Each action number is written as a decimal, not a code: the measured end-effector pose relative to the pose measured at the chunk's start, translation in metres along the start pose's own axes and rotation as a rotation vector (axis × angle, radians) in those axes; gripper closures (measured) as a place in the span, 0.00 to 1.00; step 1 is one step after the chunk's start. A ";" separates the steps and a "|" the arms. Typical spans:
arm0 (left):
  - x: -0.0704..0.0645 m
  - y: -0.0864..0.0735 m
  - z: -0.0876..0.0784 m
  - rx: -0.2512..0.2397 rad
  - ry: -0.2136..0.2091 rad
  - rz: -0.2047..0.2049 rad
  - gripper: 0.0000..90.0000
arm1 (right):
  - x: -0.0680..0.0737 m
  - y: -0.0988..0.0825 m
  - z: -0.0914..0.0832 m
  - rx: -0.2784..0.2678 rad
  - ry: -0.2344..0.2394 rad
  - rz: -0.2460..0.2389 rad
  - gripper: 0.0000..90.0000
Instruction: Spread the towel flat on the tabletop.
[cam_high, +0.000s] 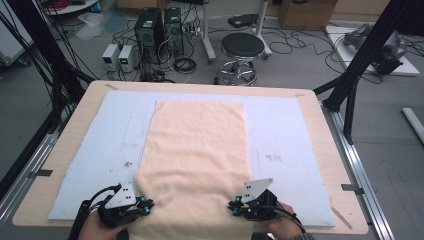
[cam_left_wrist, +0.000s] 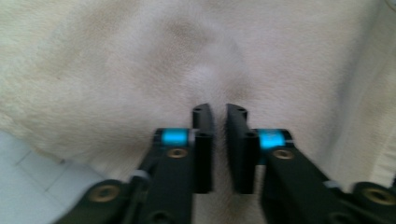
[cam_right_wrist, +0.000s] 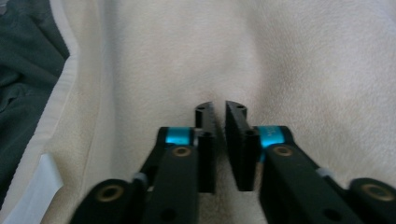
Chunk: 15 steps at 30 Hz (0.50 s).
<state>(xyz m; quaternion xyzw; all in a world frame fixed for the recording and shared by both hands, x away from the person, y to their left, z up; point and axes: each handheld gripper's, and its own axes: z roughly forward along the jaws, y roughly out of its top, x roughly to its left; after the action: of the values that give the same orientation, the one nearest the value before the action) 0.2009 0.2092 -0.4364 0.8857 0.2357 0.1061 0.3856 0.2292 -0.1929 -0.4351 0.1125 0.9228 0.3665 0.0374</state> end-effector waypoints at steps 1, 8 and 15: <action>-0.003 0.001 -0.002 0.011 -0.005 0.008 0.95 | 0.001 0.001 0.000 0.006 0.006 -0.005 0.96; -0.054 -0.002 -0.062 -0.112 -0.070 0.078 0.91 | 0.059 0.010 -0.043 -0.088 0.066 -0.093 0.86; -0.047 -0.002 -0.058 -0.113 -0.015 0.065 0.68 | 0.045 0.013 -0.046 -0.085 -0.034 -0.085 0.75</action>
<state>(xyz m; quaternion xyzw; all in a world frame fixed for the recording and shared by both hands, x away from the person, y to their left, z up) 0.1380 0.2238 -0.3990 0.8705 0.1978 0.1252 0.4329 0.1813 -0.2037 -0.3916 0.0778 0.9095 0.4017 0.0732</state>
